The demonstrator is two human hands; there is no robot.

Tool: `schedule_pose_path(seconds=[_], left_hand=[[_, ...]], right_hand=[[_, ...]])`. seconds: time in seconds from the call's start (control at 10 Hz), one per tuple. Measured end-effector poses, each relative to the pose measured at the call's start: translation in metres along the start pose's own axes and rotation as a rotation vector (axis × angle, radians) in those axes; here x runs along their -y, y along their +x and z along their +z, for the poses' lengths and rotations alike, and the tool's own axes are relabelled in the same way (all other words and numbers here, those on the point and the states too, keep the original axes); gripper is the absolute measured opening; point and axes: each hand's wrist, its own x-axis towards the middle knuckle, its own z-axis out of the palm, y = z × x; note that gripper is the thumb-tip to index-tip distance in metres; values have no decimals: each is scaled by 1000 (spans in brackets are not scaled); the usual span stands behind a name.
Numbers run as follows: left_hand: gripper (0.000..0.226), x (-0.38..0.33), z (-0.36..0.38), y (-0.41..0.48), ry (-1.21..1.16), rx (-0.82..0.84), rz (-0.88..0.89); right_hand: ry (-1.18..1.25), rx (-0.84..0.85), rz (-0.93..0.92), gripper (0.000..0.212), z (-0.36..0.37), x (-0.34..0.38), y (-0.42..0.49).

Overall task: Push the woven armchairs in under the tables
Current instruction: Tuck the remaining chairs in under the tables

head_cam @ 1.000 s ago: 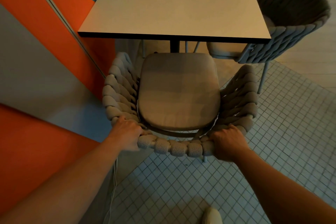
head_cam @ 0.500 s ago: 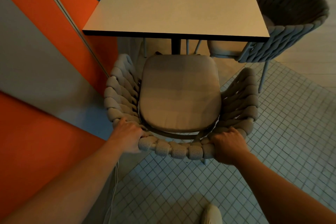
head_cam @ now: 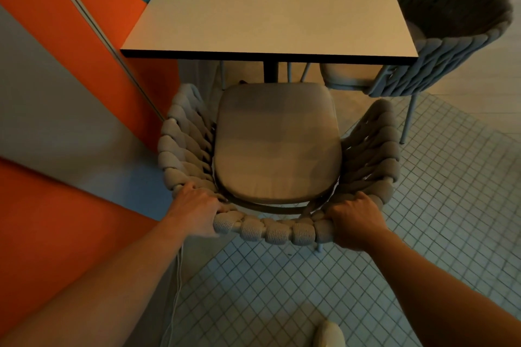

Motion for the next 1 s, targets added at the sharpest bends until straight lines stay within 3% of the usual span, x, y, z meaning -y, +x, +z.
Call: schedule_pose_path(seconds=[0.2,0.4,0.5,0.7,0.8,0.9,1.0], left_hand=[[50,4,-8,12,11,34,-17],[55,3,3,11,-13,-65,-32],[66,-6,7,1,-56,-80,-53],[108,-32,-4,-45,-154,10,-133],[107,-42,-18,-67,-306,72,-120],[91,-59,-40,-120,-409,139,-108],[79,-78,-61,-198,-534,215,-174]], right_hand=[[-8,17,22,18,-6,-4,11],[-13,23,23,18,-11,-1,8],[49,23,32,29,-9,0,1],[132,77,7,74,-39,20,-34],[264,145,41,81,-58,36,-51],[437,192,89,80,-82,56,-87],[425,275,92,76,-129,76,-136]])
